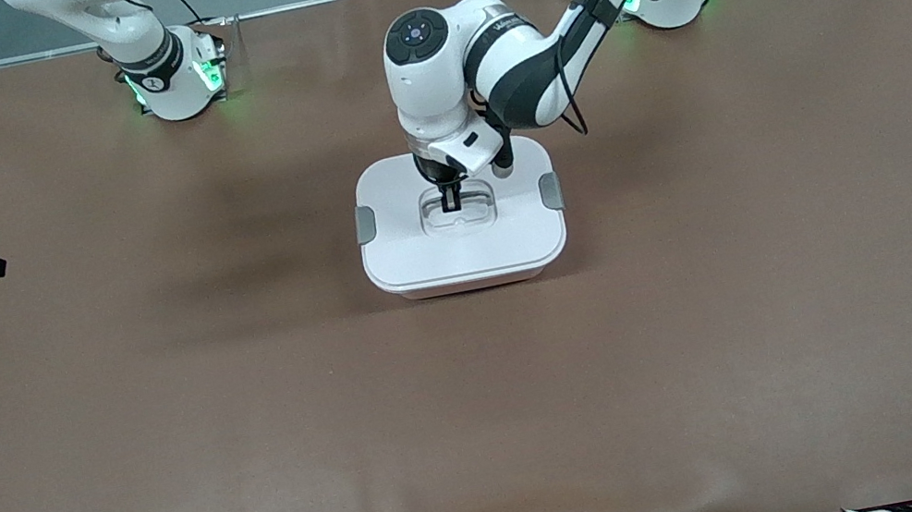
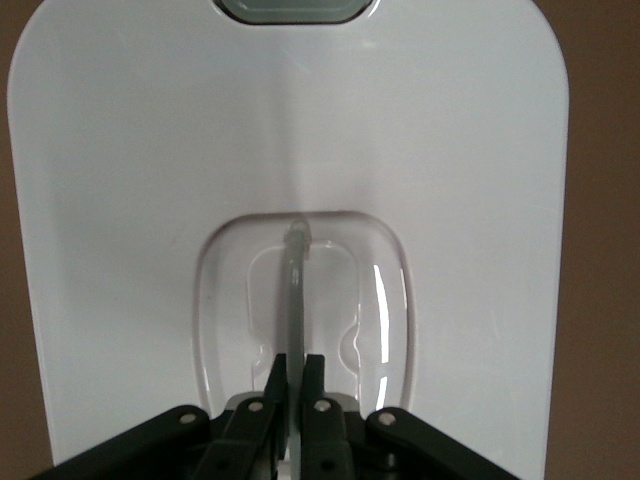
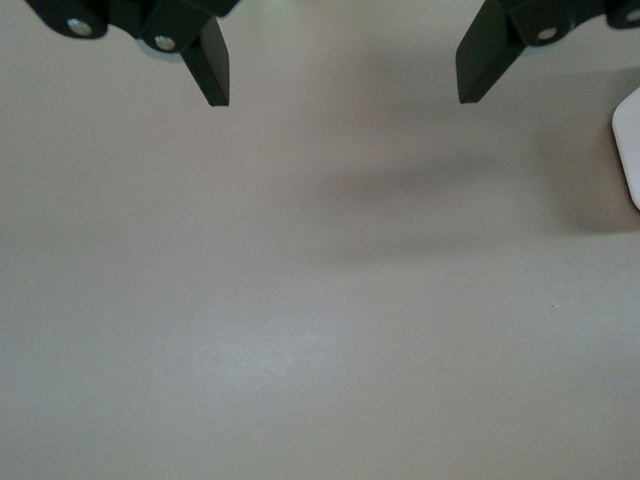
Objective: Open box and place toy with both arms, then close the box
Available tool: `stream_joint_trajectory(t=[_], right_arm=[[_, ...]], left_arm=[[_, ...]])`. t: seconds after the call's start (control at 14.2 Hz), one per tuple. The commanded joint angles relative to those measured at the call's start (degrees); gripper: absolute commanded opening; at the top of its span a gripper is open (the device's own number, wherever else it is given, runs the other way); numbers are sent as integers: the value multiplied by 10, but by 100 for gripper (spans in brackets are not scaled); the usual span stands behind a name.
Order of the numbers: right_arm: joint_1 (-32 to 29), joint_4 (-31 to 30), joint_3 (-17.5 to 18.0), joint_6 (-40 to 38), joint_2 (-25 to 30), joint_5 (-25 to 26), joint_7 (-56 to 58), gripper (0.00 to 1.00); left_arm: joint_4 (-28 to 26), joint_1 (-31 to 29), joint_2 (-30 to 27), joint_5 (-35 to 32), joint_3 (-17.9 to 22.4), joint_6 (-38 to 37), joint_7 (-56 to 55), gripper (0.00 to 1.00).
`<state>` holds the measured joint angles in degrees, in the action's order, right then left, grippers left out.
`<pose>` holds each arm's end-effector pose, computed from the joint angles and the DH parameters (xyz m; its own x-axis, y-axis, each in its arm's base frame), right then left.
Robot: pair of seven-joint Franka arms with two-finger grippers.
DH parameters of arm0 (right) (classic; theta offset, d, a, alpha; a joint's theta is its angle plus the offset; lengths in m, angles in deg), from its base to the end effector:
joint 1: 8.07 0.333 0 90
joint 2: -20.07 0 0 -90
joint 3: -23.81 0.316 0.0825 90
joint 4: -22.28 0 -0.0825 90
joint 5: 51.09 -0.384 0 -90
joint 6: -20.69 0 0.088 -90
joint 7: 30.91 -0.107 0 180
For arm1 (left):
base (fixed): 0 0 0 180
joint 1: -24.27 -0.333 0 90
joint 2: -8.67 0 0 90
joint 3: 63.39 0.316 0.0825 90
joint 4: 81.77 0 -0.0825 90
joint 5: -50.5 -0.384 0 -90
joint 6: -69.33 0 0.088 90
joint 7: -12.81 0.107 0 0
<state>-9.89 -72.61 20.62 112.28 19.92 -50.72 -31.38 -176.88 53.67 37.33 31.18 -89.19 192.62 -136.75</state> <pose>0.5523 -0.0491 0.5851 0.9936 -0.0952 -0.0601 -0.0949 -0.9955 0.0071 0.4266 -0.5264 0.3459 0.0499 0.9988 0.0007 0.9945 -0.0498 0.0917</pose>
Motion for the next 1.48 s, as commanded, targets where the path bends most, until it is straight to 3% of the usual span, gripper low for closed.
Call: stream_joint_trajectory(t=[0.0,0.07,0.14,0.28,0.56,0.84,1.06,1.2,1.41], right_arm=[[8,9,4,-4,-2,9,-9,100],[4,9,4,-4,-2,9,-9,100],[1,9,3,-3,-2,9,-9,100],[-7,9,1,-4,-2,9,-5,100],[-12,11,1,-11,1,9,-7,100],[-12,9,5,-4,1,8,-4,100],[-27,9,-1,16,-1,-53,10,100],[-16,10,5,16,0,-42,8,100],[22,13,5,10,1,23,5,100]], left_arm=[[5,-3,10,-15,0,-20,16,0],[5,-3,10,-15,0,-20,22,10],[8,-3,9,-15,2,-20,24,45],[14,-3,4,-15,3,-20,25,97],[49,-16,-11,-13,4,-73,89,100],[80,-66,-54,9,-1,-149,231,100],[92,-126,-97,52,-1,-176,376,100],[93,-166,-121,65,-1,-201,479,100],[95,-231,-148,80,-1,-227,634,100]])
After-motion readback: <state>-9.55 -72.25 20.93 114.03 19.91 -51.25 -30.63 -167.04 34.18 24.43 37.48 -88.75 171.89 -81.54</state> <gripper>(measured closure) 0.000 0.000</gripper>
